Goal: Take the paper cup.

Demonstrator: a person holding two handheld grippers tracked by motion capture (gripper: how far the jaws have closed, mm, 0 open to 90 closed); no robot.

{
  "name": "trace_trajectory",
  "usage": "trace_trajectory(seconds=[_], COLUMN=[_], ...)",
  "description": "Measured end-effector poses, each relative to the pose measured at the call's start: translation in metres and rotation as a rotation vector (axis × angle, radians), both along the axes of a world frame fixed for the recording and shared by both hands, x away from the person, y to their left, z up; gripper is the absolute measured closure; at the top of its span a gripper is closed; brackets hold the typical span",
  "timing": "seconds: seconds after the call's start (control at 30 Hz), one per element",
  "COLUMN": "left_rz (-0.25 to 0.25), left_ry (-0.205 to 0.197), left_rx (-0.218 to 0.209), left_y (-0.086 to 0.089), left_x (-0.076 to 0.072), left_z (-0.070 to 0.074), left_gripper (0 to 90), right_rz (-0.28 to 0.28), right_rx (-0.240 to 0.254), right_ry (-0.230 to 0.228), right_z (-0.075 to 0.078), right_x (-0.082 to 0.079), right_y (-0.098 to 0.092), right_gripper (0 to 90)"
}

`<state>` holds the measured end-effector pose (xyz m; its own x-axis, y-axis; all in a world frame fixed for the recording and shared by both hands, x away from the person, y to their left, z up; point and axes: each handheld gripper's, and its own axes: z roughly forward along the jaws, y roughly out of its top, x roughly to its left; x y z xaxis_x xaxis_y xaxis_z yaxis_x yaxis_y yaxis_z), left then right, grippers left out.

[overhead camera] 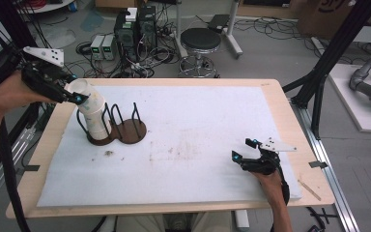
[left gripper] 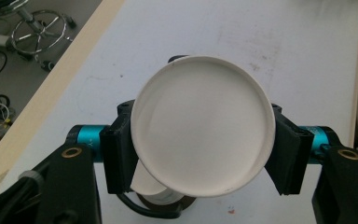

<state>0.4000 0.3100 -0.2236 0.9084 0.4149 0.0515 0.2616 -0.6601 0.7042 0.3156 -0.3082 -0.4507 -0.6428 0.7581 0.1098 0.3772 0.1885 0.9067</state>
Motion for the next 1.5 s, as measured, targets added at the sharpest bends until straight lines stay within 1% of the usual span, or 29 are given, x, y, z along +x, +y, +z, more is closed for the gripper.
trace_trajectory(seconds=[0.03,0.07,0.1,0.13,0.17,0.23,0.27,0.3,0.37,0.4,0.43,0.47,0.5,0.6,0.67,0.7,0.73,0.8,0.9,0.97,1.0,1.03,1.07,1.13,1.2,1.23,1.33,1.43,1.5], left_rz=[0.001,-0.006,-0.019,-0.029,-0.029,-0.033,-0.033,-0.033,-0.034,-0.037,-0.043,-0.061,-0.061,-0.084,-0.095,-0.095,-0.111,-0.131,-0.147,-0.154,-0.159,-0.159,-0.163,-0.168,-0.170,-0.174,-0.172,-0.181,-0.183], left_ry=[-0.005,-0.013,-0.019,-0.037,-0.037,-0.048,-0.052,-0.052,-0.054,-0.060,-0.061,-0.066,-0.066,-0.075,-0.084,-0.084,-0.078,-0.070,-0.069,-0.068,-0.063,-0.063,-0.063,-0.068,-0.073,-0.081,-0.087,-0.088,-0.093], left_rx=[-0.004,-0.030,-0.044,-0.068,-0.068,-0.090,-0.126,-0.126,-0.143,-0.140,-0.144,-0.154,-0.154,-0.165,-0.210,-0.210,-0.240,-0.281,-0.303,-0.311,-0.335,-0.335,-0.350,-0.378,-0.415,-0.421,-0.464,-0.487,-0.493], left_y=[-0.001,-0.003,-0.004,-0.007,-0.007,-0.010,-0.013,-0.013,-0.016,-0.019,-0.021,-0.027,-0.027,-0.035,-0.041,-0.041,-0.042,-0.046,-0.053,-0.057,-0.061,-0.061,-0.063,-0.067,-0.071,-0.073,-0.078,-0.084,-0.087], left_x=[-0.003,-0.008,-0.011,-0.018,-0.018,-0.023,-0.028,-0.028,-0.033,-0.036,-0.038,-0.043,-0.043,-0.048,-0.051,-0.051,-0.051,-0.052,-0.055,-0.056,-0.058,-0.058,-0.060,-0.064,-0.068,-0.069,-0.073,-0.075,-0.077], left_z=[0.000,-0.001,-0.002,-0.005,-0.005,-0.008,-0.012,-0.012,-0.017,-0.019,-0.021,-0.026,-0.026,-0.032,-0.037,-0.037,-0.039,-0.042,-0.047,-0.051,-0.056,-0.056,-0.059,-0.065,-0.071,-0.074,-0.084,-0.092,-0.097], left_gripper=[36.0,36.0,35.9,35.9,35.9,35.9,35.9,35.9,35.9,35.9,35.9,35.7,35.7,35.6,35.6,35.5,35.5,35.5,35.5,35.5,35.5,35.4,35.5,35.5,35.5,35.5,35.5,35.5,35.5], right_rz=[0.001,0.003,0.005,0.004,0.004,0.010,0.008,0.008,0.008,0.009,0.009,0.009,0.009,0.009,0.008,0.008,0.008,0.005,0.007,0.009,0.011,0.011,0.014,0.013,0.016,0.016,0.014,0.013,0.011], right_rx=[0.002,0.002,0.005,0.009,0.009,0.011,0.012,0.012,0.013,0.014,0.014,0.013,0.013,0.012,0.012,0.012,0.009,0.007,0.005,0.006,0.005,0.005,0.006,0.007,0.010,0.010,0.009,0.008,0.005], right_ry=[-0.003,-0.007,-0.005,0.001,0.001,0.001,0.001,0.001,-0.004,-0.004,-0.004,0.002,0.002,0.000,-0.005,-0.005,-0.007,-0.019,-0.027,-0.022,-0.025,-0.025,-0.022,-0.026,-0.027,-0.026,-0.016,-0.016,-0.021], right_z=[0.000,0.000,0.000,0.000,0.000,0.000,0.000,0.000,0.000,0.000,0.000,0.000,0.000,0.000,0.000,0.000,0.000,0.000,0.000,0.000,0.000,0.000,0.000,0.000,0.000,0.000,0.000,0.000,0.000], right_x=[0.000,0.000,0.000,0.000,0.000,0.001,0.000,0.000,0.000,0.000,0.000,0.000,0.000,0.000,-0.001,-0.001,-0.001,-0.002,-0.002,-0.003,-0.002,-0.002,-0.002,-0.002,-0.002,-0.002,-0.002,-0.002,-0.002], right_y=[0.000,0.000,0.000,0.000,0.000,-0.001,-0.001,-0.001,-0.001,-0.001,-0.001,-0.001,-0.001,-0.001,-0.001,-0.001,-0.001,-0.001,-0.001,-0.001,-0.001,-0.001,-0.001,-0.001,-0.001,-0.001,-0.001,0.000,0.000], right_gripper=[16.2,16.2,16.2,16.2,16.2,16.2,16.2,16.2,16.2,16.2,16.2,16.2,16.2,16.2,16.2,16.2,16.2,16.2,16.2,16.2,16.2,16.2,16.2,16.2,16.2,16.2,16.2,16.2,16.2])
